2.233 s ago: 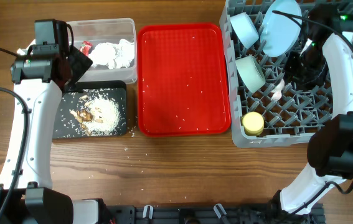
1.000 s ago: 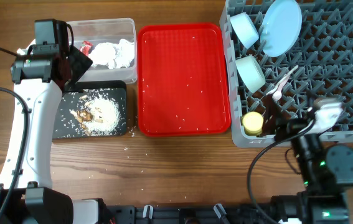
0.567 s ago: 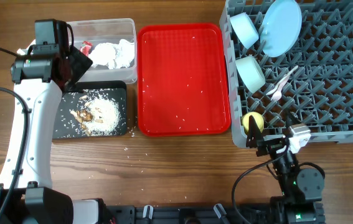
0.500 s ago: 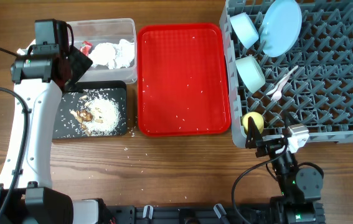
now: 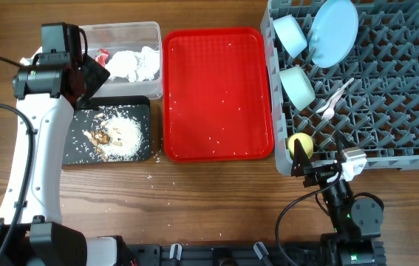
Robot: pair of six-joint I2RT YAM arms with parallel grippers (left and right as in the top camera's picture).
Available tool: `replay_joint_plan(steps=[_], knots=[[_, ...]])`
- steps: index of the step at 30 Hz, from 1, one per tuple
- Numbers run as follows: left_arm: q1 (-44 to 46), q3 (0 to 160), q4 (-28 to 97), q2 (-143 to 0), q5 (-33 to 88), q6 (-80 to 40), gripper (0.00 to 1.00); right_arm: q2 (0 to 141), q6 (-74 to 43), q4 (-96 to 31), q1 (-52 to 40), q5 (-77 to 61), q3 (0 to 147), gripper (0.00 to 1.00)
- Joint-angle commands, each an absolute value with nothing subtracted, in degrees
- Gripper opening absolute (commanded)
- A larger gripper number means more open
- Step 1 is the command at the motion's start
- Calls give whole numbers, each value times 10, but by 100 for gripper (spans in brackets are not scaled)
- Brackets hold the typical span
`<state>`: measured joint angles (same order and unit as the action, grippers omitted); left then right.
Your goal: Sort waste into correct bins and load items into the dishwasher rack
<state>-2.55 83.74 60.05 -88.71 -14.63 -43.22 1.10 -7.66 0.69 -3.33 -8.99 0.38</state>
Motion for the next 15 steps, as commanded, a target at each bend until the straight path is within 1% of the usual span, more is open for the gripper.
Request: replay_joint_plan(steps=[1, 3, 5, 7, 8, 11, 13, 15], knots=[[-27, 842, 601, -888, -146, -441, 100, 8, -86, 8, -36, -99, 3, 100], [-29, 841, 605, -886, -151, -439, 100, 8, -86, 8, -36, -99, 3, 100], [-29, 840, 612, -868, -180, -438, 100, 8, -86, 8, -36, -100, 3, 100], [-24, 828, 596, -841, -173, -438, 100, 8, -86, 8, -36, -100, 3, 100], [-18, 813, 563, -822, -171, -437, 100, 8, -86, 8, -36, -100, 3, 100], [5, 712, 374, -742, -105, -303, 100, 8, -86, 8, -36, -100, 3, 100], [9, 637, 267, -687, -39, -222, 100, 8, -86, 8, -36, -99, 3, 100], [9, 517, 157, -596, 43, -138, 100, 8, -86, 8, -36, -99, 3, 100]])
